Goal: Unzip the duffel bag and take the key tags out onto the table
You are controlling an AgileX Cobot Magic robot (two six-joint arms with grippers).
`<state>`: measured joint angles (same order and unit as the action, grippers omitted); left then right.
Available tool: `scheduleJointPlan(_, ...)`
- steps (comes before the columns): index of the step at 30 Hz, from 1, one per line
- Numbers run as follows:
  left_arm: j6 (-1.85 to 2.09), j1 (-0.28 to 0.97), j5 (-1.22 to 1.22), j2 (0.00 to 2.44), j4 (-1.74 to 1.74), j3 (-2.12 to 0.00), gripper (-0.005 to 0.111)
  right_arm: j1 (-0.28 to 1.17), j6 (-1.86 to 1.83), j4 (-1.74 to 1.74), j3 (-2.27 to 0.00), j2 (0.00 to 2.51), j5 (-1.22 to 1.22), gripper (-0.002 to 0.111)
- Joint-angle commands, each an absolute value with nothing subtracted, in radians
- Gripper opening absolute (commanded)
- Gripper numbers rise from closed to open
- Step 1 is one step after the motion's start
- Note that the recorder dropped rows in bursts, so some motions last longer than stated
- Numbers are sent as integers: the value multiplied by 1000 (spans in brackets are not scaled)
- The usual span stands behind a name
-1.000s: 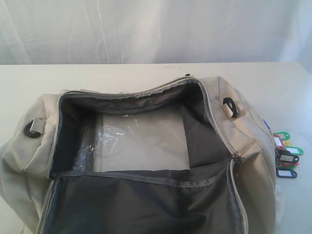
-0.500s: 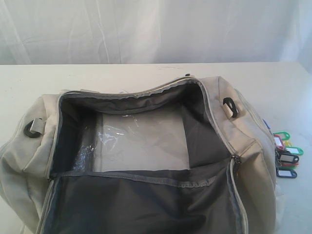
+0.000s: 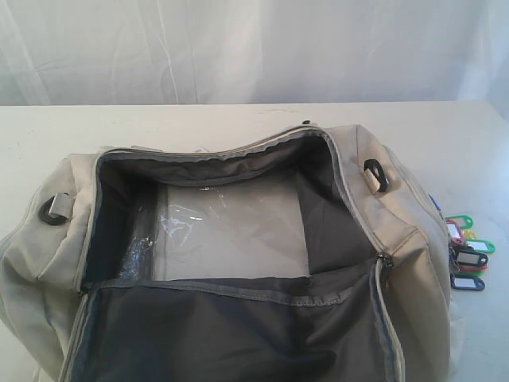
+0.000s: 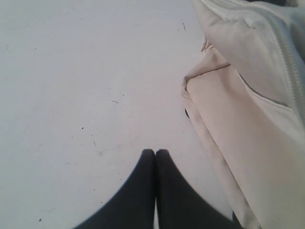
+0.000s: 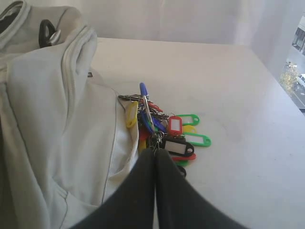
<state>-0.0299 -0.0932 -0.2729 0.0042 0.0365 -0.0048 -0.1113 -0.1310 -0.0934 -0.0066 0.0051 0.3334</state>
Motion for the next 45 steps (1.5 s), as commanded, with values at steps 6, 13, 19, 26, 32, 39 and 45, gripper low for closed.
scheduleJointPlan(6, -37, -97, -269, 0, 43, 0, 0, -119, -134, -95, 0, 0, 319, 0)
scheduleJointPlan(13, -37, -97, -269, 0, 43, 0, 0, -119, -134, -95, 0, 0, 319, 0)
scheduleJointPlan(19, -37, -97, -269, 0, 43, 0, 0, -119, -134, -95, 0, 0, 319, 0)
scheduleJointPlan(26, -37, -101, -254, 0, 43, 0, 0, -119, -134, -95, 0, 0, 319, 0)
scheduleJointPlan(32, -37, -140, -223, 0, 43, 0, 0, -119, -134, -95, 0, 0, 319, 0)
scheduleJointPlan(39, -37, -140, -224, 0, 43, 0, 0, -119, -134, -95, 0, 0, 319, 0)
scheduleJointPlan(45, -37, -140, -224, 0, 43, 0, 0, -119, -134, -95, 0, 0, 319, 0)
